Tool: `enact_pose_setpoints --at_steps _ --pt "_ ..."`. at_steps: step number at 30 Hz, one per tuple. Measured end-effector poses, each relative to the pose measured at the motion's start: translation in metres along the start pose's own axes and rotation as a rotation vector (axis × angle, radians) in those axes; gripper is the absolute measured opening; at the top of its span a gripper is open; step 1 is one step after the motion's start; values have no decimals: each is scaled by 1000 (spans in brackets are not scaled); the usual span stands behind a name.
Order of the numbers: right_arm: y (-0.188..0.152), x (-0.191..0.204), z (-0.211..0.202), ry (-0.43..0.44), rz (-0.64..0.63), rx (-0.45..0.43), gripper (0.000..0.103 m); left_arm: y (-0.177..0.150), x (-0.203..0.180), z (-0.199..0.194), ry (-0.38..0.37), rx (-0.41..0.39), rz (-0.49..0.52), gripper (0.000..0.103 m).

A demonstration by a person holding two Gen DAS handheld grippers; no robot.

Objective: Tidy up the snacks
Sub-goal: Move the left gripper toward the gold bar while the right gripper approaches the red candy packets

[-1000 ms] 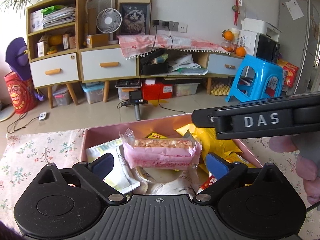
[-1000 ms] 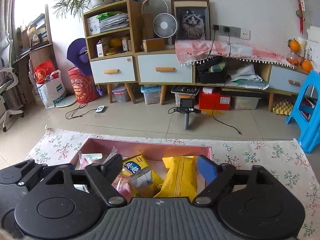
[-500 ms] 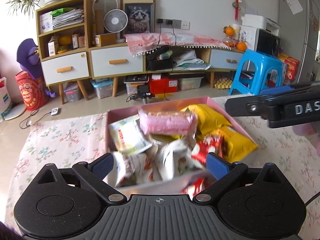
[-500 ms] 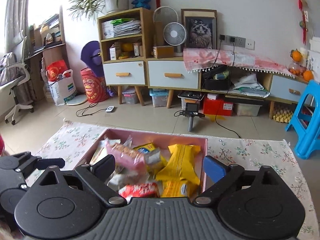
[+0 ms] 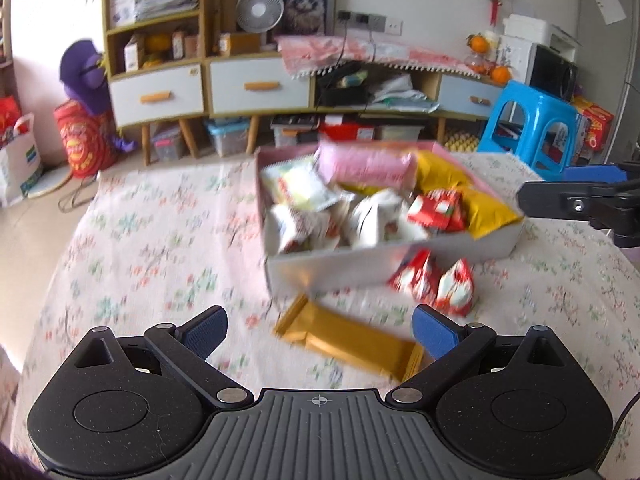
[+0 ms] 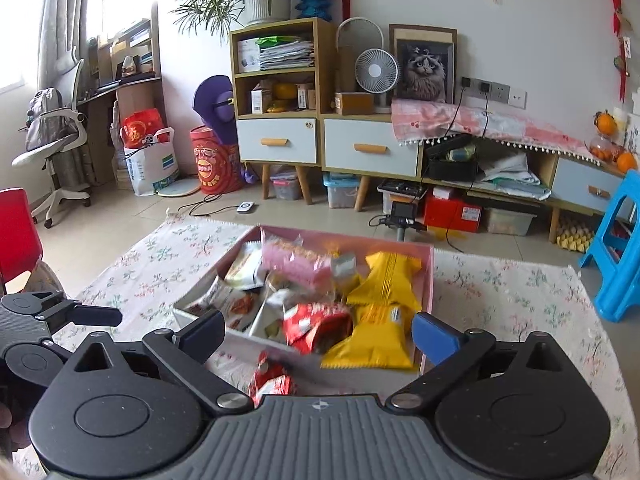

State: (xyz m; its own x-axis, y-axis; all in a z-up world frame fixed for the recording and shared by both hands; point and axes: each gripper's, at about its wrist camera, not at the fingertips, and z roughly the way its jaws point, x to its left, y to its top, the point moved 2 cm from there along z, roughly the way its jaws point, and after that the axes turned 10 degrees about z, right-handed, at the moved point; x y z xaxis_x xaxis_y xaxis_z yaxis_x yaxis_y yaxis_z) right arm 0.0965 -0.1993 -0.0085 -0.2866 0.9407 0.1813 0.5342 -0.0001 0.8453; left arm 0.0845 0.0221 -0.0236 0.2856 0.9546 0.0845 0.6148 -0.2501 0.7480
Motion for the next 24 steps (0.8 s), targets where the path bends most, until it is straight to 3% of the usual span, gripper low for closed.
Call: enact_pose_setpoints --at_steps 7,11,14,19,24 --pt "-30 -4 0 -20 -8 -9 94 -27 13 2 4 51 -180 100" --pt "-41 -5 4 -27 -46 20 94 -35 11 9 11 58 -217 100" --pt "-48 -7 8 -36 -48 48 94 -35 6 16 25 69 -219 100" --pt "-55 -8 13 -48 -57 66 94 -31 9 30 52 73 -329 100" --pt "-60 -4 20 -42 -85 84 94 -17 5 44 82 71 -364 100"
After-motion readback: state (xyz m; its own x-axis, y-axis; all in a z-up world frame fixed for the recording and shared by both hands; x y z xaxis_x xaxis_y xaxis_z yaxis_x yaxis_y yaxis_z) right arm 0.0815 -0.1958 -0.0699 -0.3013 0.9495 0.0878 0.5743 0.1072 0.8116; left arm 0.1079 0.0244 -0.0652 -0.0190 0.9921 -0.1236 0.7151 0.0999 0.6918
